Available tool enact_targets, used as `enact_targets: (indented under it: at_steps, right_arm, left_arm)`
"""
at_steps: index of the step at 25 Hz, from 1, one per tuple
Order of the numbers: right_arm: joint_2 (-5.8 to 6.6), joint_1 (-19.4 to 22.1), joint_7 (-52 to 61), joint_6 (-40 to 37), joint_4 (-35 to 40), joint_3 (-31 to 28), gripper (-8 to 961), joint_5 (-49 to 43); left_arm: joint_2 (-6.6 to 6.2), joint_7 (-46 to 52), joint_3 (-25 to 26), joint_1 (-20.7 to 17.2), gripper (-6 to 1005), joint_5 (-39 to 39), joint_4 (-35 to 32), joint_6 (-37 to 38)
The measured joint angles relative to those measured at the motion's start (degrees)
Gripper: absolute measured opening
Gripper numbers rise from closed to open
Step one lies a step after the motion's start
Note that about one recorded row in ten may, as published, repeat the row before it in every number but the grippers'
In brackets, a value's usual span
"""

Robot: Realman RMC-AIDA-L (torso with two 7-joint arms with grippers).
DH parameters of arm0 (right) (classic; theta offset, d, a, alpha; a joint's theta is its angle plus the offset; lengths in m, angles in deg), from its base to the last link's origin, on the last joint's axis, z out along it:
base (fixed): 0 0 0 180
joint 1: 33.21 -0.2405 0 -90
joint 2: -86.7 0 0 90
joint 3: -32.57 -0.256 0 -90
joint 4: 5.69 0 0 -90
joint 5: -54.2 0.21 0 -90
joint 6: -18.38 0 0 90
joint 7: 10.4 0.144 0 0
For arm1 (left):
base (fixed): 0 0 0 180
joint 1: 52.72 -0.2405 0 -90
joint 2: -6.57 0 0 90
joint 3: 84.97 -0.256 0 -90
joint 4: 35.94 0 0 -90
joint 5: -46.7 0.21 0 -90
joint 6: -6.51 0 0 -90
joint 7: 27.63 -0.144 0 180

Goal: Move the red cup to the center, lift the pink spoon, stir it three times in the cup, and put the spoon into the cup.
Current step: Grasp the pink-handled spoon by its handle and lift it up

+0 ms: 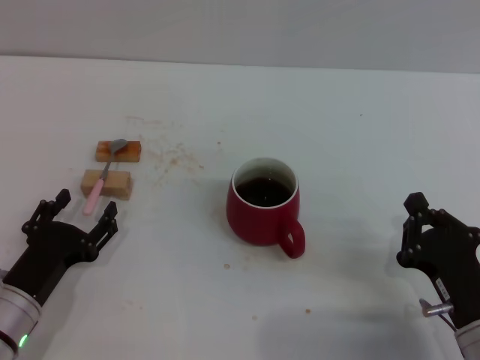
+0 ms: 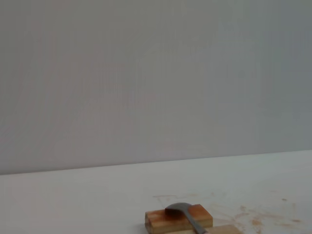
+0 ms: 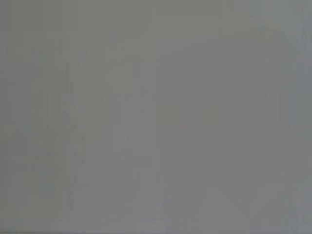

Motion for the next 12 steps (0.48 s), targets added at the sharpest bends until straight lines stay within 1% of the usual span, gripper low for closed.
enact_targets:
  at_steps: [12]
  right_arm:
    - [0.07, 0.03, 0.00, 0.00, 0.11, 0.05, 0, 0.00]
  left_arm:
    - [0.00, 0.03, -1.06, 0.78, 808, -0.30, 0.25, -0.48]
